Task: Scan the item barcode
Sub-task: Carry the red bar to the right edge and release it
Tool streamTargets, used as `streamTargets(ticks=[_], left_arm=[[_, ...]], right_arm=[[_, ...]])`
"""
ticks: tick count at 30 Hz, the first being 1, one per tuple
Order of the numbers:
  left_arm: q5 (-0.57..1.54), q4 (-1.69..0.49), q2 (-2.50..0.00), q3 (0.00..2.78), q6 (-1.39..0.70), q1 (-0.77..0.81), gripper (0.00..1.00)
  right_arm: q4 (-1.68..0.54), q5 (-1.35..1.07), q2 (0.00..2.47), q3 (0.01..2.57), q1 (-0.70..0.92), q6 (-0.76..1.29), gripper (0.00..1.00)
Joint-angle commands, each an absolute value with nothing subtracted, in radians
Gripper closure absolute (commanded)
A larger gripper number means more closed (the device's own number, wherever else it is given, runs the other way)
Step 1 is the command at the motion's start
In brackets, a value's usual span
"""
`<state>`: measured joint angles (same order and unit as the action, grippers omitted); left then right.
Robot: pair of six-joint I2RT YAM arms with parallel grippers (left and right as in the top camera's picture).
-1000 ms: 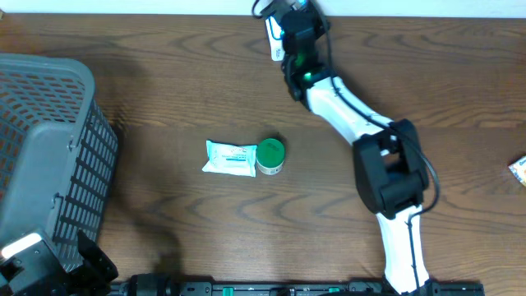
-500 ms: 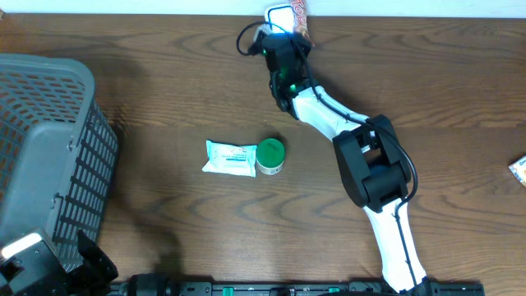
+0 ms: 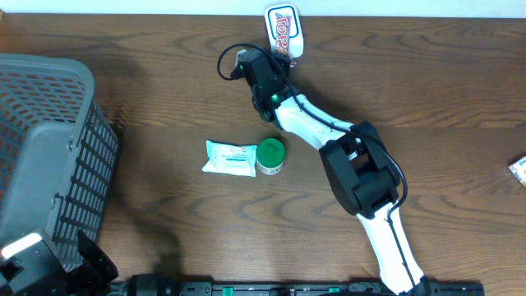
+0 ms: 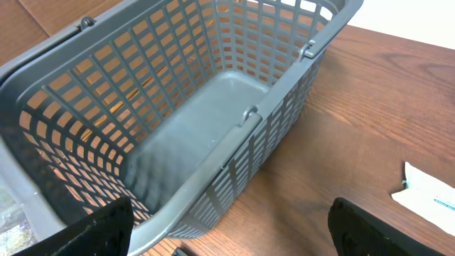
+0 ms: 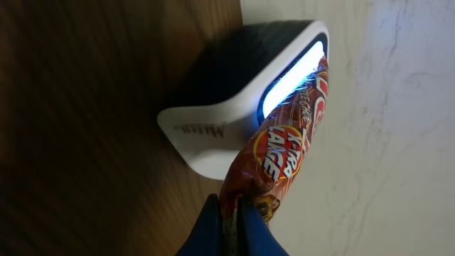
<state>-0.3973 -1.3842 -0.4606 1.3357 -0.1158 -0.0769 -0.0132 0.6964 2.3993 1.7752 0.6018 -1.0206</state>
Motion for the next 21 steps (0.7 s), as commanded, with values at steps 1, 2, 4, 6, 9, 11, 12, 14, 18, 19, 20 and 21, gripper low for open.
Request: streamTargets(ticks=[1, 2, 4, 6, 9, 11, 12, 14, 18, 19, 20, 21], left_arm=[[-0.400, -1.384, -0.454, 1.339, -0.118, -0.080, 0.12], [-0.400, -1.384, -0.454, 1.339, -0.118, -0.080, 0.12], [-0.400, -1.384, -0.454, 1.339, -0.118, -0.080, 0.12], [-0.400, -1.384, -0.454, 1.339, -0.118, -0.080, 0.12], [-0.400, -1.384, -0.454, 1.339, -0.118, -0.080, 0.12], [-0.400, -1.384, -0.454, 1.339, -0.118, -0.080, 0.12], [-0.400, -1.384, -0.454, 1.339, -0.118, -0.080, 0.12], [-0.400, -1.384, -0.454, 1.339, -0.118, -0.080, 0.12], [-0.400, -1.384, -0.454, 1.339, -0.118, -0.080, 0.12], [-0.400, -1.384, -0.454, 1.339, -0.118, -0.080, 0.12], [-0.400, -1.384, -0.454, 1.339, -0.118, -0.080, 0.12], [-0.400, -1.384, -0.454, 1.339, -0.118, -0.080, 0.12]], right_arm=[[-0.011, 0.729, 2.402, 1.790, 0.606, -1.026, 0.99], [-0.012, 0.744, 2.399, 1.790, 0.606, -1.026, 0.99], [-0.012, 0.759, 2.374, 1.790, 0.603, -1.026, 0.99], [-0.027, 0.786, 2.330, 1.790, 0.595, -1.026, 0.99], [-0.114, 0.823, 2.226, 1.790, 0.558, -0.974, 0.99], [-0.220, 0.840, 2.148, 1.790, 0.516, -0.880, 0.99], [-0.279, 0.841, 2.114, 1.790, 0.494, -0.838, 0.99], [-0.437, 0.840, 2.030, 1.790, 0.422, -0.716, 0.99], [-0.593, 0.816, 1.937, 1.790, 0.278, -0.557, 0.99], [-0.620, 0.813, 1.916, 1.790, 0.213, -0.516, 0.99], [-0.638, 0.814, 1.908, 1.790, 0.171, -0.493, 0.99], [-0.661, 0.811, 1.901, 1.790, 0.122, -0.469, 0.99]])
